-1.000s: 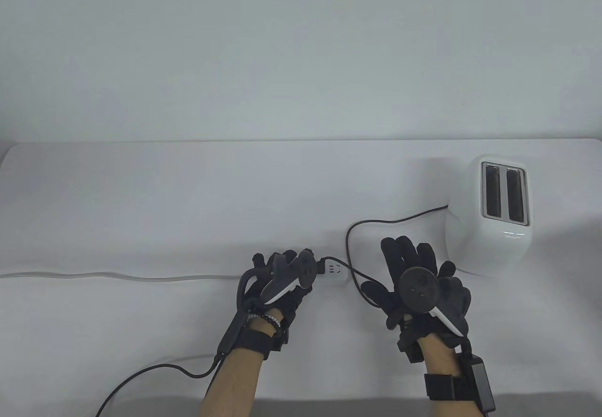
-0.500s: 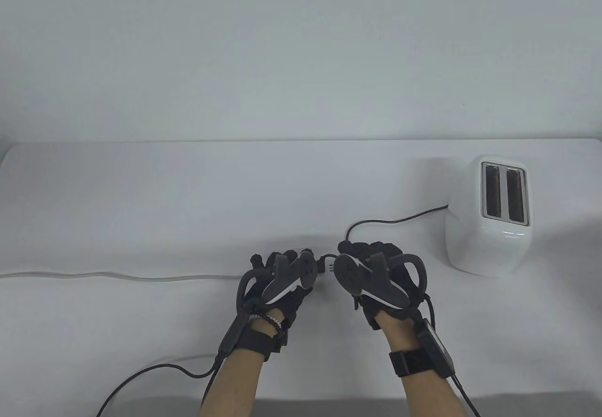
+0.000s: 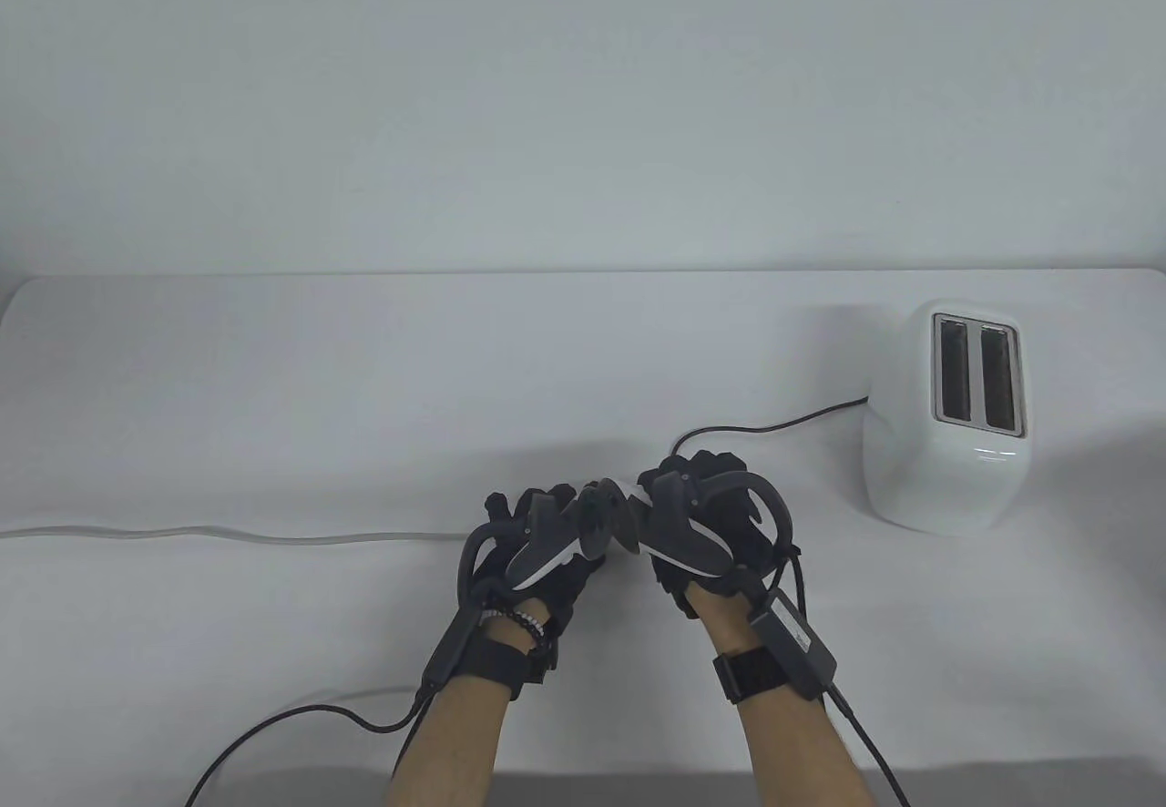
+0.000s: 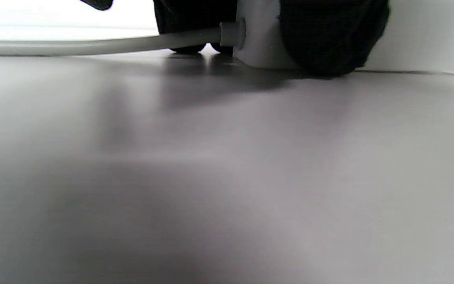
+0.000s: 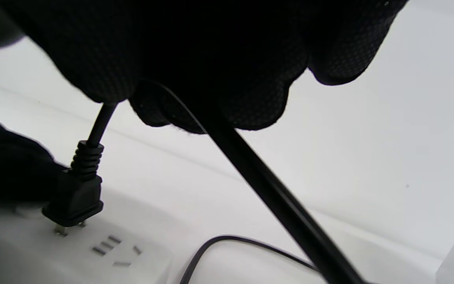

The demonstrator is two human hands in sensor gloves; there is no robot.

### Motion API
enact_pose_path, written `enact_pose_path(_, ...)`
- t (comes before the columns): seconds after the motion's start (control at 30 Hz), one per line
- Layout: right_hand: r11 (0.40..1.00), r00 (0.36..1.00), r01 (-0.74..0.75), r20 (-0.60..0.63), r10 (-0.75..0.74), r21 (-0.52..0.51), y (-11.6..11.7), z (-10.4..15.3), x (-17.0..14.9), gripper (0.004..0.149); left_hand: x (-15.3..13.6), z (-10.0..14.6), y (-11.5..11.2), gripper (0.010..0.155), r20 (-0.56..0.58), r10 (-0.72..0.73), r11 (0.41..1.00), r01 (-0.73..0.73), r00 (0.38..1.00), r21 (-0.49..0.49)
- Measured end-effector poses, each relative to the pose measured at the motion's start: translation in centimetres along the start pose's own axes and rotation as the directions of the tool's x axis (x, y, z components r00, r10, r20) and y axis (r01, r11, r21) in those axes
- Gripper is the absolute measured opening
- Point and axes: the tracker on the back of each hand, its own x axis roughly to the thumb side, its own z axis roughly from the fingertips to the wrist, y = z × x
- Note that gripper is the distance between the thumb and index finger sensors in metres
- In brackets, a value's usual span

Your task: Unplug the toaster

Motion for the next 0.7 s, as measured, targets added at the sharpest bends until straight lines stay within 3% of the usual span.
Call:
enact_pose_path(0.17, 0.994, 0.991, 0.100, -0.090, -0.104, -0.044, -2.0, 0.7, -4.0, 0.040, 0.0, 0.0, 0.0, 0.082, 0.001, -0.001, 1.000, 0.001, 1.000, 0.000)
enact_pose_path(0.3, 0.976, 0.955, 0.211, -0.198, -0.219, -0.063, -1.8, 3.0, -8.6, 0.040, -0.1, 0.0, -0.1, 0.082, 0.001, 0.004, 1.000, -0.004, 1.000, -0.002)
enact_pose_path(0.47, 0.930, 0.871, 0.368, -0.341, -0.354, -0.027, 0.6, 6.6, -14.5, 0.040, -0.1, 0.0, -0.1, 0.082, 0.000, 0.005, 1.000, -0.005, 1.000, -0.002)
enact_pose_path(0.7, 0.866, 0.754, 0.490, -0.547, -0.363, 0.101, 5.5, 11.2, -20.5, 0.040, -0.1, 0.0, -0.1, 0.082, -0.001, 0.004, 1.000, -0.004, 1.000, -0.001)
